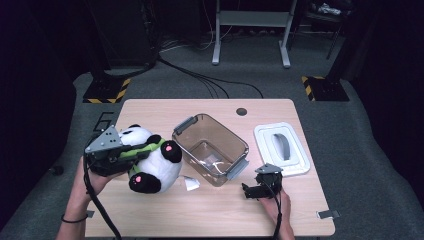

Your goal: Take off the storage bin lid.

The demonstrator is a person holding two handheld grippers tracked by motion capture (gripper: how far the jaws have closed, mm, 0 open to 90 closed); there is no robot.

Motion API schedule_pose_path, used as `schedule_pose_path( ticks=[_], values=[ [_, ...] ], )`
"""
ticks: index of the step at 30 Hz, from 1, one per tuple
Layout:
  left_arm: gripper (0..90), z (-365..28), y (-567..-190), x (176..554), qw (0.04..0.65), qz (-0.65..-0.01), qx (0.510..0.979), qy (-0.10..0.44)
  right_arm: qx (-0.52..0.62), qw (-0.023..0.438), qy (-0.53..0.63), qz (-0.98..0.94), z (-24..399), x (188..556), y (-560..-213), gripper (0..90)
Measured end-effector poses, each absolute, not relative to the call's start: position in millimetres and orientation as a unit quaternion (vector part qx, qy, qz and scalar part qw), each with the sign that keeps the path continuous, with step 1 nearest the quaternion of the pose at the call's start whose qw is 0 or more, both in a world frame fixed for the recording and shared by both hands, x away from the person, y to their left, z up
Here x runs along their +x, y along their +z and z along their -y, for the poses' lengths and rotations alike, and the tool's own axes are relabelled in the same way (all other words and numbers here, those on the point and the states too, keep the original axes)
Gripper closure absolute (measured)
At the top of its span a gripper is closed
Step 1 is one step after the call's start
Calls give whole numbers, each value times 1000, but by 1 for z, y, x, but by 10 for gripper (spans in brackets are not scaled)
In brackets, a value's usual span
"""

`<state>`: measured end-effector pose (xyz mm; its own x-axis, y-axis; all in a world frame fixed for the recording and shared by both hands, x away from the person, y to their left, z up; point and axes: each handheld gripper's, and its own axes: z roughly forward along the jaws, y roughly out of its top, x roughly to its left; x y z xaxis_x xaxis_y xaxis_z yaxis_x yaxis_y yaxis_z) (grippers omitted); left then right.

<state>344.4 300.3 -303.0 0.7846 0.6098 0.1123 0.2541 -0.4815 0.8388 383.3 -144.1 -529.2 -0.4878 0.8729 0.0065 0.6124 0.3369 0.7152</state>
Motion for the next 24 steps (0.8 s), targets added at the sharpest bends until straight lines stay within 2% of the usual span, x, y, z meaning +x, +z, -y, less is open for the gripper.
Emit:
schedule_pose_path(
  ticks=[8, 24],
  values=[
    [751, -293, -282, 361, 453, -247, 831, 208, 458, 196, 335, -800, 146, 384, -529, 0],
    [750, -252, -254, 403, 458, -216, 838, 204, 462, 195, 335, -797, 145, 384, -529, 0]
  ],
)
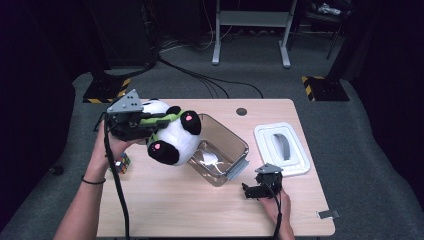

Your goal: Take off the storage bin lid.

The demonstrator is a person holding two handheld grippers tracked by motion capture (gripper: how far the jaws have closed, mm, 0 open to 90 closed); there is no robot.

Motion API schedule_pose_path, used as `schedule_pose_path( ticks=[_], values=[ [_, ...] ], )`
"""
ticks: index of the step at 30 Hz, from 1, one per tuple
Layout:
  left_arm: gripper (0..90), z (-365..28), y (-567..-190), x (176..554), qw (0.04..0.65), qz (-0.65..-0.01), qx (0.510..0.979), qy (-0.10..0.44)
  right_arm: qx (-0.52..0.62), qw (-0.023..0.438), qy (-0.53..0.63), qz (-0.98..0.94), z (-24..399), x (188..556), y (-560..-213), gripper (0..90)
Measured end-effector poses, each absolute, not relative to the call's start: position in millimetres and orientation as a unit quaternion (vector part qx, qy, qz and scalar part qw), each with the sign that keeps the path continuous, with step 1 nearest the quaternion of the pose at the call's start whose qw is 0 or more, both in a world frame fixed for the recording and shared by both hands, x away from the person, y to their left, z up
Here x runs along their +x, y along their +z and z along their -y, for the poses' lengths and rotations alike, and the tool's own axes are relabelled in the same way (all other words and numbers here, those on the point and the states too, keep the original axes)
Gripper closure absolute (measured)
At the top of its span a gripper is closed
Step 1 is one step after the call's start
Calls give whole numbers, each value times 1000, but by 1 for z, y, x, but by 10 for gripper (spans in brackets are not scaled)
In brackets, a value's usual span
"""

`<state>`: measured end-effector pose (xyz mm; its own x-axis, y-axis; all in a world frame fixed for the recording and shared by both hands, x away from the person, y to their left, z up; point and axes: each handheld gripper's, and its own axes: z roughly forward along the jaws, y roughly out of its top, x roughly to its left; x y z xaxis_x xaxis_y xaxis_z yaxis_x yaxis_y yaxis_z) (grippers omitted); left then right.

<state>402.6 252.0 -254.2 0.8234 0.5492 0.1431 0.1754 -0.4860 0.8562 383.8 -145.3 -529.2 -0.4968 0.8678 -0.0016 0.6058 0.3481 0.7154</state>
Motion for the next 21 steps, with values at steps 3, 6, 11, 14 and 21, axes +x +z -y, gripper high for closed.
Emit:
schedule_pose_path(
  ticks=[3, 6, 11, 14, 21],
  values=[
    [750, -243, -252, 410, 456, -211, 841, 203, 465, 194, 336, -795, 145, 384, -529, 0],
    [750, -235, -253, 419, 458, -210, 840, 199, 464, 195, 336, -796, 145, 384, -529, 0],
    [750, -221, -256, 430, 461, -207, 842, 191, 465, 195, 336, -795, 145, 384, -529, 0],
    [750, -212, -258, 436, 463, -205, 841, 192, 466, 196, 337, -794, 145, 384, -529, 0],
    [750, -187, -263, 448, 461, -194, 847, 181, 466, 196, 336, -795, 145, 384, -529, 0]
  ],
)
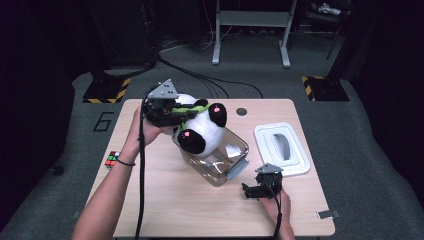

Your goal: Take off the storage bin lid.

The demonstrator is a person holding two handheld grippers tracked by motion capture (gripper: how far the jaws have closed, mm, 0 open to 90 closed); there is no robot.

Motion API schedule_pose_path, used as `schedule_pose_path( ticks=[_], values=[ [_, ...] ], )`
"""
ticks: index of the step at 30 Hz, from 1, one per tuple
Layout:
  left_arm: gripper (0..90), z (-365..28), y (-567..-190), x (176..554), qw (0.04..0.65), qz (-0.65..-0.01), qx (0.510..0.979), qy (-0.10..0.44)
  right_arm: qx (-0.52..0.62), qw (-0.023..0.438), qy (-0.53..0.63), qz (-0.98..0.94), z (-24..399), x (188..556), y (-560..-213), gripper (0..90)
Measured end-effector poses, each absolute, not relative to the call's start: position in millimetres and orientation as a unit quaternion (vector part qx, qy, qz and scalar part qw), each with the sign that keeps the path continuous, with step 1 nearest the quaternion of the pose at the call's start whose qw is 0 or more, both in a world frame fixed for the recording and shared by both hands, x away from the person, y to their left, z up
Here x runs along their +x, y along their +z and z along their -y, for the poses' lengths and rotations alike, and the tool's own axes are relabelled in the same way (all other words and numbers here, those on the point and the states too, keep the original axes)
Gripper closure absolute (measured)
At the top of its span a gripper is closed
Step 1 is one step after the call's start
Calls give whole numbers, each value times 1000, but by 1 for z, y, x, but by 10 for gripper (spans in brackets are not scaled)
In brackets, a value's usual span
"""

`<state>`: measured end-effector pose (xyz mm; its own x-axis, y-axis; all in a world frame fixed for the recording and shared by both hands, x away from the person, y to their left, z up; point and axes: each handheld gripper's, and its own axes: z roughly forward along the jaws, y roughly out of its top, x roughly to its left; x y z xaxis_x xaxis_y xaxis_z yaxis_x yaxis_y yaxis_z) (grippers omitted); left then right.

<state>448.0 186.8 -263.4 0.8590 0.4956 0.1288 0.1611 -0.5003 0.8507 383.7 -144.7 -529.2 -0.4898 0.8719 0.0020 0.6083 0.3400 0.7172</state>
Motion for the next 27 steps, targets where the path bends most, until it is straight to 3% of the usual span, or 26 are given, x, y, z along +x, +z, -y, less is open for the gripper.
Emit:
schedule_pose_path(
  ticks=[17, 27],
  values=[
    [750, -133, -309, 468, 447, -191, 862, 147, 468, 196, 337, -793, 144, 384, -529, 0],
    [749, -126, -336, 474, 435, -203, 869, 123, 468, 195, 337, -794, 145, 384, -529, 0]
  ],
)
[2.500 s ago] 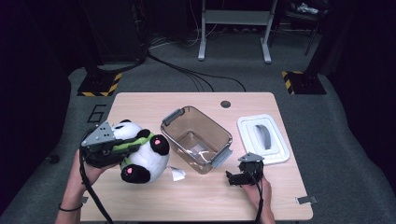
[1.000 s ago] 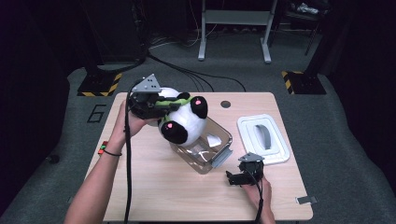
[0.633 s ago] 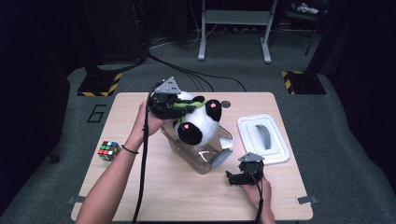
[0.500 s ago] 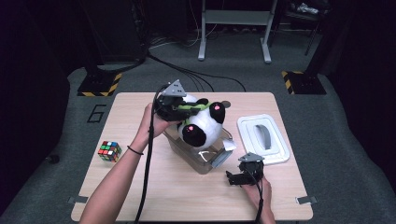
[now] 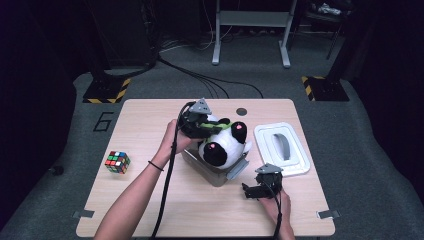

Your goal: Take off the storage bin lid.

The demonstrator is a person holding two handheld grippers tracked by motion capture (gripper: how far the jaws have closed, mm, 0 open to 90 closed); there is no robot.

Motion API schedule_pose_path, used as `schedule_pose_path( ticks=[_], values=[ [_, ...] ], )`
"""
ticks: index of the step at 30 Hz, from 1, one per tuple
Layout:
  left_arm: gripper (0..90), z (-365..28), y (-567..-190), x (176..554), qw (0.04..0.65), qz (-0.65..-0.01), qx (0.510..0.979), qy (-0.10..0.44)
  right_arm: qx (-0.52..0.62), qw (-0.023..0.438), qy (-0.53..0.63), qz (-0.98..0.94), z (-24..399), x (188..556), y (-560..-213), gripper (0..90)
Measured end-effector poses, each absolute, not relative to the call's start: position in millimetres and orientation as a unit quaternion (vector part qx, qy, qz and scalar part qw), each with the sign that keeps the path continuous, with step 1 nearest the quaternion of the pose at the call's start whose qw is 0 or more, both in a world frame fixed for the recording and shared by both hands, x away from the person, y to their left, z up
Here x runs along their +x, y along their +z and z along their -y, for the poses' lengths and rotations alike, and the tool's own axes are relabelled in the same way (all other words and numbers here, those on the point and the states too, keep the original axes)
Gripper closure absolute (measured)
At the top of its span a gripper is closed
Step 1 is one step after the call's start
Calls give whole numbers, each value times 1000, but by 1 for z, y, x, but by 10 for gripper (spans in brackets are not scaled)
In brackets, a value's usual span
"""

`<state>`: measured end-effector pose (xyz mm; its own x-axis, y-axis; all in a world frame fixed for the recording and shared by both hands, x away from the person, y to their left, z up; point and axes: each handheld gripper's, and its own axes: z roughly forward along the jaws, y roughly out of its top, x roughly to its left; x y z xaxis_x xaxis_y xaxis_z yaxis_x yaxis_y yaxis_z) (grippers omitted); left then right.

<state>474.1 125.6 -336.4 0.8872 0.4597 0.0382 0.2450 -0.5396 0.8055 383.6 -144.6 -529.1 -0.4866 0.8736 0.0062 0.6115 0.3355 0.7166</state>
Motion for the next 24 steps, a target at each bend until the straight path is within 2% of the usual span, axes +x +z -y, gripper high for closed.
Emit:
schedule_pose_path(
  ticks=[19, 22, 24],
  values=[
    [709, -125, -347, 473, 418, -207, 876, 122, 469, 195, 337, -793, 144, 384, -529, 0],
    [634, -126, -347, 473, 409, -213, 878, 126, 470, 193, 336, -793, 144, 383, -529, 0],
    [523, -126, -347, 473, 407, -230, 873, 137, 468, 195, 337, -793, 144, 384, -529, 0]
  ],
)
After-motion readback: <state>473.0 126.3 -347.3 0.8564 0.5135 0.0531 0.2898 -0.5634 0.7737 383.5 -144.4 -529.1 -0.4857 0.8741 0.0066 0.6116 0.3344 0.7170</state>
